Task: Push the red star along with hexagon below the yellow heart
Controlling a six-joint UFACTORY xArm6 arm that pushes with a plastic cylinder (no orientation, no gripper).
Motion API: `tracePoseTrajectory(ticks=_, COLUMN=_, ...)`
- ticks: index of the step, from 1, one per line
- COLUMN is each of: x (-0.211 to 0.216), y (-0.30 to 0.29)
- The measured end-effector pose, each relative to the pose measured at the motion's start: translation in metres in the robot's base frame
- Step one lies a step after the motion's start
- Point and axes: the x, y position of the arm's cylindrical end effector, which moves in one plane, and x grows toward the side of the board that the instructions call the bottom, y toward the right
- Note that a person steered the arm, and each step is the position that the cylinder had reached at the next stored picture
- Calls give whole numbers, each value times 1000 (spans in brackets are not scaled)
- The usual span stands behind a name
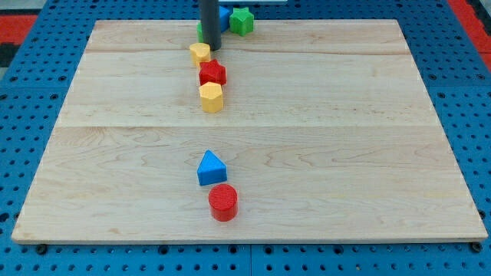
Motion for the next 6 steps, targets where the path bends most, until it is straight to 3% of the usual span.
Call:
tracePoseTrajectory(ticks=2, x=40, y=-5)
tracePoseTrajectory(ticks=4, x=50, y=41)
tracePoseTrajectory(ticks=6, x=107, y=25)
